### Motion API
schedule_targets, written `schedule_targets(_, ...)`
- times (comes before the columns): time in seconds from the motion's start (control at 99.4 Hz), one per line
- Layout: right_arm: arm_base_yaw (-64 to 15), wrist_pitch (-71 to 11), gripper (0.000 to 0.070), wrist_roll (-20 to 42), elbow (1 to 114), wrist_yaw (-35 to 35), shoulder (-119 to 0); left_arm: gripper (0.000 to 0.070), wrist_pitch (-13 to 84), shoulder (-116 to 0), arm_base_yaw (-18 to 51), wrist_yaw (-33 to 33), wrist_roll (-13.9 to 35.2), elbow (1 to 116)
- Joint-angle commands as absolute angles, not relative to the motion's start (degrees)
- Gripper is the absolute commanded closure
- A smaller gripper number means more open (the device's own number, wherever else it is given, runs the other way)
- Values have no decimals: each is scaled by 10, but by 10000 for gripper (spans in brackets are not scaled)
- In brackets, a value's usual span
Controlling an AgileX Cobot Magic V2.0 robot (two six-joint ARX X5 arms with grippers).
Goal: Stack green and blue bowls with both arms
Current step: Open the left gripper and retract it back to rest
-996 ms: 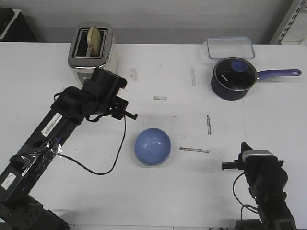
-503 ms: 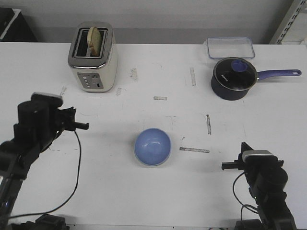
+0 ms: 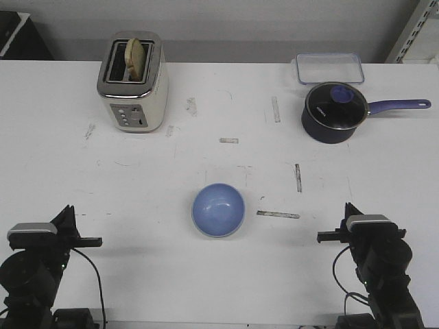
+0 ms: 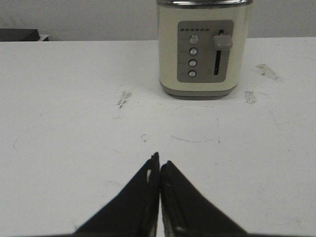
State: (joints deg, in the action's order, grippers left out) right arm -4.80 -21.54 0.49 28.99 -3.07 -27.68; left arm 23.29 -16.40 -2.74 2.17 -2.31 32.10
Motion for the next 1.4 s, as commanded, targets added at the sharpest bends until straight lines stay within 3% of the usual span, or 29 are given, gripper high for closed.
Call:
schedule_targets(0.0,-49,-208,700,16,295,-30,-278,700,225,-149,-29,29,-37,316)
schedule_targets(1.016,-49,-191,700,15,295,-30,-278,699,225,-102,-25,30,-36,308)
schedule_targets(1.217,-49,-191,700,15,295,-30,-278,699,138,-55,-6,30,11,220)
schedule_targets(1.388,-49,-191,700,15,295,-30,-278,699,53,-16,-7,30,11,111)
